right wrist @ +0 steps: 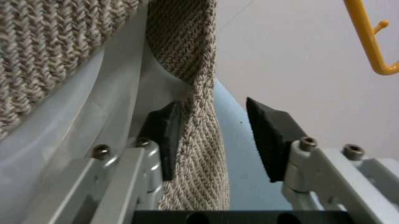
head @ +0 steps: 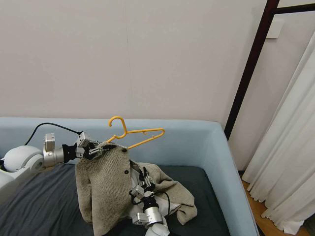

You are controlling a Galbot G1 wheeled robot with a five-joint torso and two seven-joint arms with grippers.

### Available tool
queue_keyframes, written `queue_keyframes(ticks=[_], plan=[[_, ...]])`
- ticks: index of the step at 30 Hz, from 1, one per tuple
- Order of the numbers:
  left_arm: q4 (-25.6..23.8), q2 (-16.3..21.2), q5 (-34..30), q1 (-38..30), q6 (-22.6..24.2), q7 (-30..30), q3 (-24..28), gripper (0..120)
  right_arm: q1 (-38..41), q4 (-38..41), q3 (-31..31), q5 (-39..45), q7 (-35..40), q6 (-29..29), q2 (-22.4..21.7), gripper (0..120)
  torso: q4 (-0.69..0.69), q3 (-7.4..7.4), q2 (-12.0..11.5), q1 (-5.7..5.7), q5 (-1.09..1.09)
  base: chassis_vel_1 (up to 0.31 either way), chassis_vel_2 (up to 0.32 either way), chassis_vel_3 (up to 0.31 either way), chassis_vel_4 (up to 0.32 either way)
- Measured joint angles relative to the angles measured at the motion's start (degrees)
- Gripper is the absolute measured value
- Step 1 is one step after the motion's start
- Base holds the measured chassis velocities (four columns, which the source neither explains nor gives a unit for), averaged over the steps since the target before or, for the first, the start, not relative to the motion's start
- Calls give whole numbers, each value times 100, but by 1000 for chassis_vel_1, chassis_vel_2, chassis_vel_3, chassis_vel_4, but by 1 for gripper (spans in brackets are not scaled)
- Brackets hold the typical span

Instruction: Pick up the clothes from the sofa and hang them on the clothes hanger.

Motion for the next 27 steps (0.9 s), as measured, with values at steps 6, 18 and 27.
queue_keyframes(ticks=[6, 18, 27], plan=[[-27, 34, -9, 48, 0, -9, -33, 9, 58, -167, 27, -13, -48, -23, 92, 68, 0, 0, 0, 0, 0, 0, 0, 0, 0], [-19, 52, -34, 48, -24, -34, -47, 9, 74, -140, 217, -74, -274, 142, 52, 38, 0, 0, 0, 0, 0, 0, 0, 0, 0], [9, 25, -29, 48, -101, -39, -41, 9, 66, 448, 500, 938, -1004, 517, -328, 4, -1, 0, 0, 0, 0, 0, 0, 0, 0]])
